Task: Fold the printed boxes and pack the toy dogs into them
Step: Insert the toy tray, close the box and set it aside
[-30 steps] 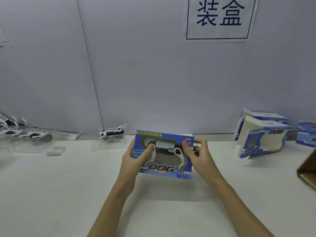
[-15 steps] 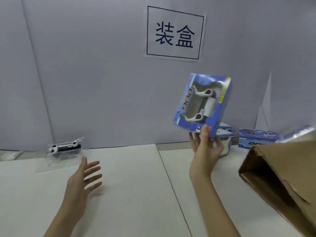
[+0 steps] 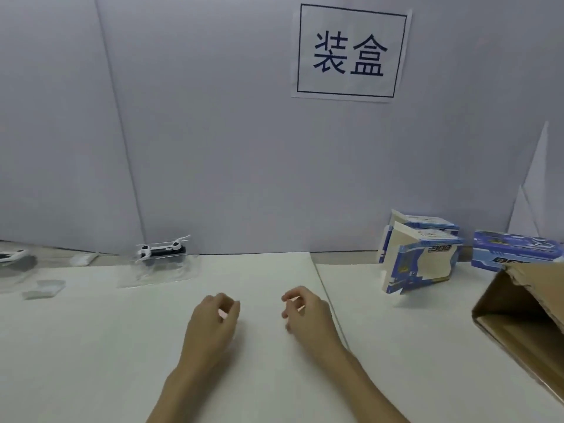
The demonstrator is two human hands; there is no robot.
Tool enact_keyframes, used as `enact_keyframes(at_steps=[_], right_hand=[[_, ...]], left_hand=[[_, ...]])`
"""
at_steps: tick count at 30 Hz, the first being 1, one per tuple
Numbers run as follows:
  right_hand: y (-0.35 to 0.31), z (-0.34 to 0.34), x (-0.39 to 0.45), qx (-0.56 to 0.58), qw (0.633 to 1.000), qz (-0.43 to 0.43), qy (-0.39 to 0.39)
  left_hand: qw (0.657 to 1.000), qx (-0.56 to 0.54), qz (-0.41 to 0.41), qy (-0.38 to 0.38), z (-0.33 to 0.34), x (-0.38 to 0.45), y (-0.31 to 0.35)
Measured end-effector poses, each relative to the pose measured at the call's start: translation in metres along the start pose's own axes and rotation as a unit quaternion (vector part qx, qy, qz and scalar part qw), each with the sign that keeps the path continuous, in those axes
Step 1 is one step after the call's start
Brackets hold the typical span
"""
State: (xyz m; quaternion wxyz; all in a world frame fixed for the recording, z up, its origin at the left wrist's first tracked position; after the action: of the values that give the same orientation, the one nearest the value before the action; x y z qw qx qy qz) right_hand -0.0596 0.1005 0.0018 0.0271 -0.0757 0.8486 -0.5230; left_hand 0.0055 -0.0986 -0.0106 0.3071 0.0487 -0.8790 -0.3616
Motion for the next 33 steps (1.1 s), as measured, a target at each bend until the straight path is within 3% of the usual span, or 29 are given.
enact_keyframes(at_steps=[2, 4, 8, 12, 15, 17, 20, 23, 25, 29, 33], right_hand=[[0.011, 0.019, -0.003, -0.163, 0.985, -0.059, -0.021], [0.012, 0.026, 0.001, -0.244, 0.964, -0.101, -0.004], [0.004, 0.031, 0.011, -0.325, 0.94, -0.102, 0.006], [-0.015, 0.046, 0.023, -0.378, 0.919, -0.109, -0.015], [-0.032, 0.067, 0.03, -0.335, 0.935, -0.113, -0.036], [-0.043, 0.086, 0.033, -0.323, 0.937, -0.128, -0.045], [-0.057, 0.117, 0.038, -0.335, 0.929, -0.148, -0.043], [-0.06, 0.143, 0.043, -0.36, 0.917, -0.175, -0.016], [-0.056, 0.153, 0.048, -0.371, 0.912, -0.176, 0.006], [-0.051, 0.156, 0.056, -0.379, 0.909, -0.175, 0.013], [-0.053, 0.155, 0.054, -0.376, 0.91, -0.177, 0.007]], left_hand=[[0.985, 0.145, 0.066, -0.063, 0.003, -0.004, -0.002], [0.967, 0.213, 0.091, -0.107, 0.005, -0.006, -0.006], [0.97, 0.2, 0.073, -0.12, 0.008, -0.007, -0.003], [0.995, 0.029, -0.03, -0.09, -0.02, 0.008, -0.011], [0.99, 0.137, -0.017, -0.025, -0.076, 0.034, -0.04], [0.949, 0.314, 0.016, -0.026, -0.124, 0.055, -0.073], [0.834, 0.547, 0.001, -0.075, -0.204, 0.075, -0.123], [0.747, 0.652, -0.092, -0.092, -0.275, 0.079, -0.168], [0.726, 0.664, -0.168, -0.065, -0.313, 0.075, -0.191], [0.752, 0.598, -0.272, -0.048, -0.354, 0.069, -0.22], [0.773, 0.553, -0.31, -0.039, -0.362, 0.067, -0.23]])
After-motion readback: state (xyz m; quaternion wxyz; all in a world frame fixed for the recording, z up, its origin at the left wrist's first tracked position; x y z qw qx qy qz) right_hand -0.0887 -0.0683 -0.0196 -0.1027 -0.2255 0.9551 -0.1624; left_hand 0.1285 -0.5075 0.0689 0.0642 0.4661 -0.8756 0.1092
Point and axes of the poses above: each hand's wrist, its own x-axis towards the middle knuckle, its own z-axis out of the palm, y = z × x, the point moved 1 cm from there along x, towards the middle knuckle, and after that the axes turned 12 degrees about z, right-handed, at the moved point
